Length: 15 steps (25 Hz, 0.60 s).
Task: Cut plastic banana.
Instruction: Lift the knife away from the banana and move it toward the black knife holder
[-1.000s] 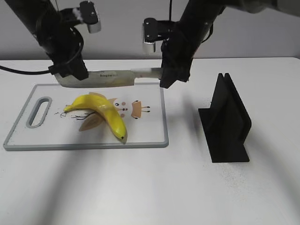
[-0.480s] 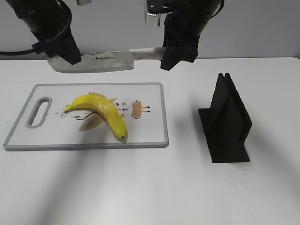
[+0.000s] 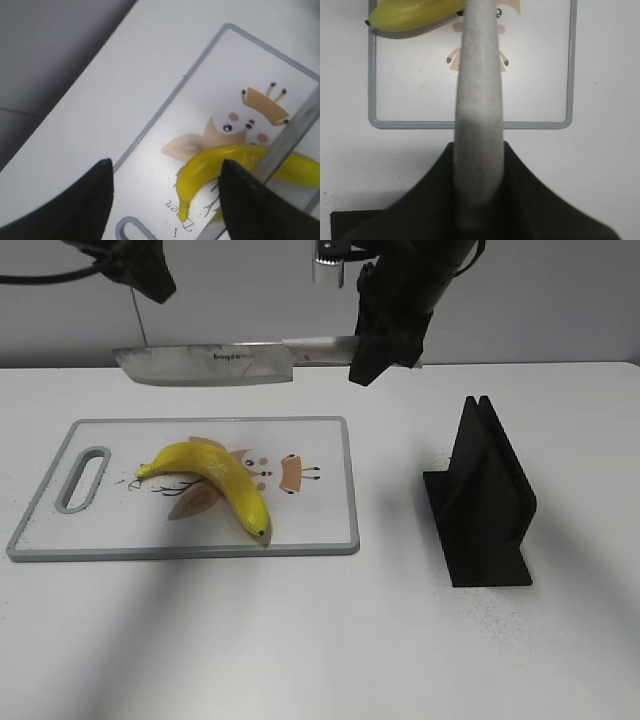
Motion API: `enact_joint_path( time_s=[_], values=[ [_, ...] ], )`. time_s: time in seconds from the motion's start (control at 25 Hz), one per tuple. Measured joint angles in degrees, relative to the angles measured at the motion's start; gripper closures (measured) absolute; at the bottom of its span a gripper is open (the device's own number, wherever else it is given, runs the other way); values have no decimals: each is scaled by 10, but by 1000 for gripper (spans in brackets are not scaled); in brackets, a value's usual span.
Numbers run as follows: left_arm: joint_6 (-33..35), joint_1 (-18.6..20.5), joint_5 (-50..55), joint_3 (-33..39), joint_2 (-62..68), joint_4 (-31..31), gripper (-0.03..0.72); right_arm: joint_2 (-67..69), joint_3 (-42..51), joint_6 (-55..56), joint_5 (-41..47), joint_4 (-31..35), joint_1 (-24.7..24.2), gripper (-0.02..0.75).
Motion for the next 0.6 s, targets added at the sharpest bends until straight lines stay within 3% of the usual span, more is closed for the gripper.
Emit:
enact_joint_path(
  time_s=[0.16,0.28,0.44,0.6],
  values=[
    [-134,19,76,-64,0,66,47,-19,0,105,1,-18,0,575],
    [-203,47,115,-100,-1,79,69,-37,0,195,1,-44,0,576],
    [-241,82,124,-106,-17,56,99,-55,0,277,1,-50,0,576],
    [-248,90,125,-102,-46,45,109,-76,0,399,2,-91,0,576]
  ],
)
